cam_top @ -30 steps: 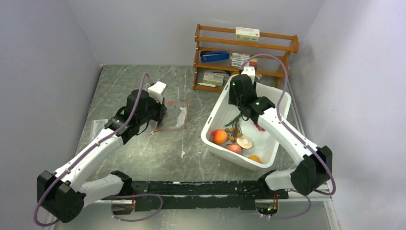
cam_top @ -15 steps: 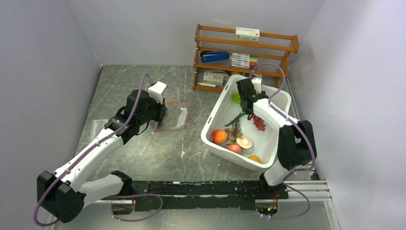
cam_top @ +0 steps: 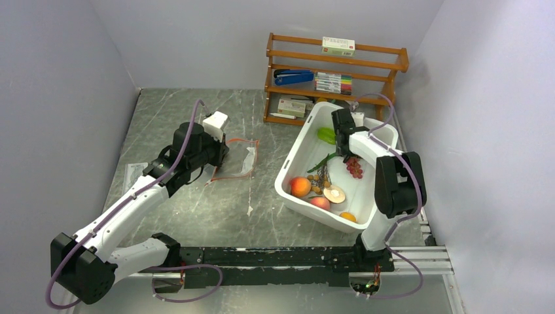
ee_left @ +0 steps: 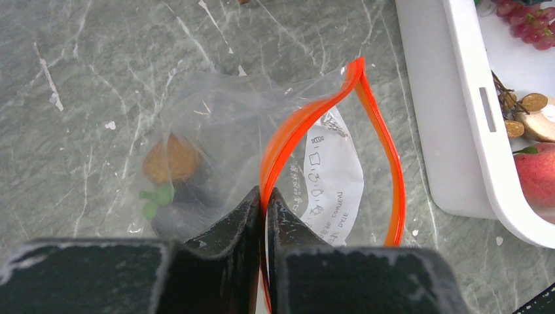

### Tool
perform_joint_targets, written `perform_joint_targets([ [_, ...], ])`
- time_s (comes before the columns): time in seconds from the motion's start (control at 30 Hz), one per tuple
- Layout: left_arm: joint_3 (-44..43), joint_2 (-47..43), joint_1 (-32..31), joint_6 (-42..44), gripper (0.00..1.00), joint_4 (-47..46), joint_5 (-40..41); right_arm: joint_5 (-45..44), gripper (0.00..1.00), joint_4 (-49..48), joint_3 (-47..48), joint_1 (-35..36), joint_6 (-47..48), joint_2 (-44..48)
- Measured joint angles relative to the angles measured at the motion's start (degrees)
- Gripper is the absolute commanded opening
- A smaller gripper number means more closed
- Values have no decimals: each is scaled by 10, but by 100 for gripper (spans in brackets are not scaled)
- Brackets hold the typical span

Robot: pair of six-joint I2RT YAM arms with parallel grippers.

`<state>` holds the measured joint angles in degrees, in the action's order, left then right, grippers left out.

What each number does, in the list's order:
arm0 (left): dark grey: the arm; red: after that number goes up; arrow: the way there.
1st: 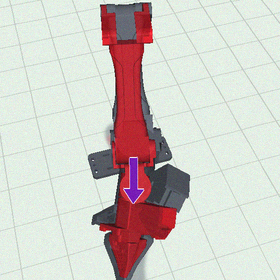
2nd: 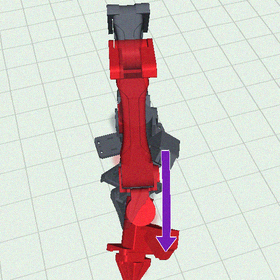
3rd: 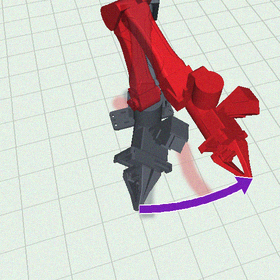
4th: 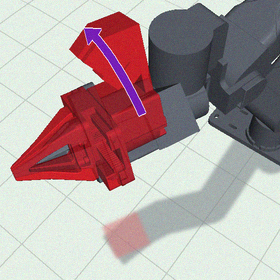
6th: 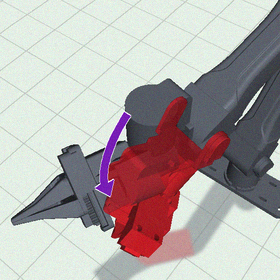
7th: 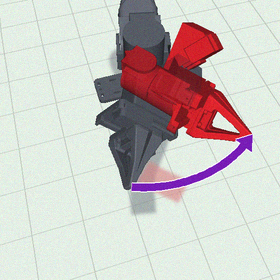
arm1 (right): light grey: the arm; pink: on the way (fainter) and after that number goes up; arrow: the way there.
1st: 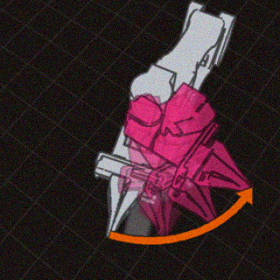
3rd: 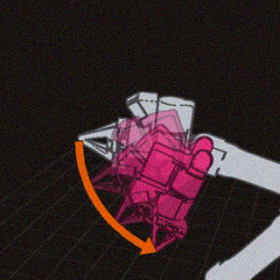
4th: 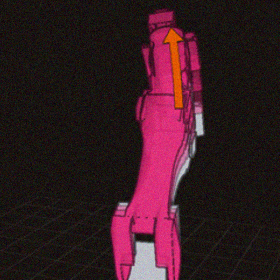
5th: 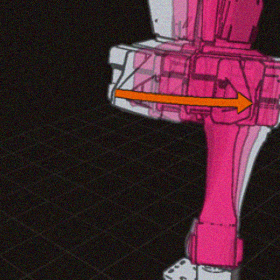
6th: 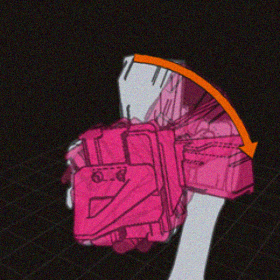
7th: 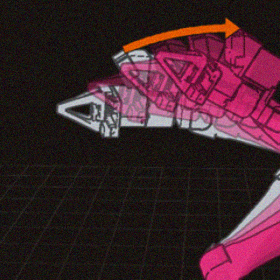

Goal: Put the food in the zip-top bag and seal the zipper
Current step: Pick up the fake fruit from the bin.

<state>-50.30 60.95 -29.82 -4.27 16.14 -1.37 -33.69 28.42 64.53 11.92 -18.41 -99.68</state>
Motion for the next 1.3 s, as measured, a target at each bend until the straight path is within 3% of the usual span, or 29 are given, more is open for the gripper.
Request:
perform_joint_targets([
  [0.47,0,0,0,1,7,0,-8,86,68,-31,-23,-43,-10,-12],
  [0.83,0,0,0,3,7,0,-9,152,57,-60,-47,-75,-13,-14],
  [1.3,0,-1,0,2,7,0,-7,170,40,-89,-70,-76,-19,4],
])
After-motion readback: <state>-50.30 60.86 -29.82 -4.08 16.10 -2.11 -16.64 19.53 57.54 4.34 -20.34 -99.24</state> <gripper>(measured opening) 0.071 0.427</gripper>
